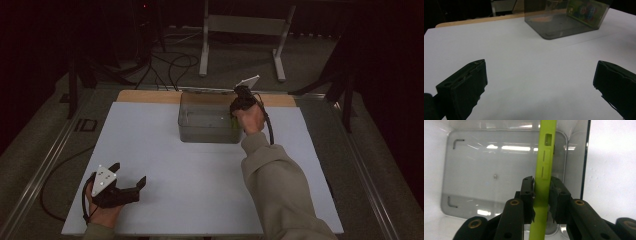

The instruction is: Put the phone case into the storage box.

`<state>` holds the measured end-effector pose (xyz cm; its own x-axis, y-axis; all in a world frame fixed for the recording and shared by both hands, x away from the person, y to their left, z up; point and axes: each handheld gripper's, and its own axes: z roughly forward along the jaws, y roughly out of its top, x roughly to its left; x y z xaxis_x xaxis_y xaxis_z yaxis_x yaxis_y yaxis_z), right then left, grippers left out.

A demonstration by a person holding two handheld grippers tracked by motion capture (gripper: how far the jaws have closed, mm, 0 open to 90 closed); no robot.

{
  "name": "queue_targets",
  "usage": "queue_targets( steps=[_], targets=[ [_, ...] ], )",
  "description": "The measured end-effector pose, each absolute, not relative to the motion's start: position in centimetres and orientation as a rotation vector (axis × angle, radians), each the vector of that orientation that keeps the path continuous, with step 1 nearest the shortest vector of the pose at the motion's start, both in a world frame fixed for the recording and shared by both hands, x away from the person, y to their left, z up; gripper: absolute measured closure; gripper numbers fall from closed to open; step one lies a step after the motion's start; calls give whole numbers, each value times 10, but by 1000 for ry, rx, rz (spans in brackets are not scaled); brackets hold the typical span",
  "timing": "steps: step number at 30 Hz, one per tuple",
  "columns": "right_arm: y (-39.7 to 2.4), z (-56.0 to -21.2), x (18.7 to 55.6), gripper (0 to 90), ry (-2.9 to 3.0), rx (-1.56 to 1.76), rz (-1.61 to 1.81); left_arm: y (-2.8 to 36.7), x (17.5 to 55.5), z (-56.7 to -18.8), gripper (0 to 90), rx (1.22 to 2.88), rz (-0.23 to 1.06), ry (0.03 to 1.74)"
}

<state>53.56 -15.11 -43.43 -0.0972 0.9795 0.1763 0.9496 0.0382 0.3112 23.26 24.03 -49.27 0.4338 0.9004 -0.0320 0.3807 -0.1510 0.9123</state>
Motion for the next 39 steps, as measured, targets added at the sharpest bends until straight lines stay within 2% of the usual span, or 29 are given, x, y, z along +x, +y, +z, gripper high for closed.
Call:
queue_targets(
  steps=[18, 21, 24, 39],
  targets=[
    [-156, -438, 536, 778, 2207, 2194, 716, 240, 233, -493, 3, 1733, 683, 1114],
    [-153, -437, 535, 760, 2209, 2117, 647, 240, 233, -493, 3, 1734, 683, 1114],
    [-150, -435, 533, 701, 2208, 2029, 580, 240, 233, -493, 3, 1733, 683, 1114],
    [-150, -419, 523, 657, 2209, 1901, 622, 239, 233, -493, 3, 1740, 683, 1114]
  ],
)
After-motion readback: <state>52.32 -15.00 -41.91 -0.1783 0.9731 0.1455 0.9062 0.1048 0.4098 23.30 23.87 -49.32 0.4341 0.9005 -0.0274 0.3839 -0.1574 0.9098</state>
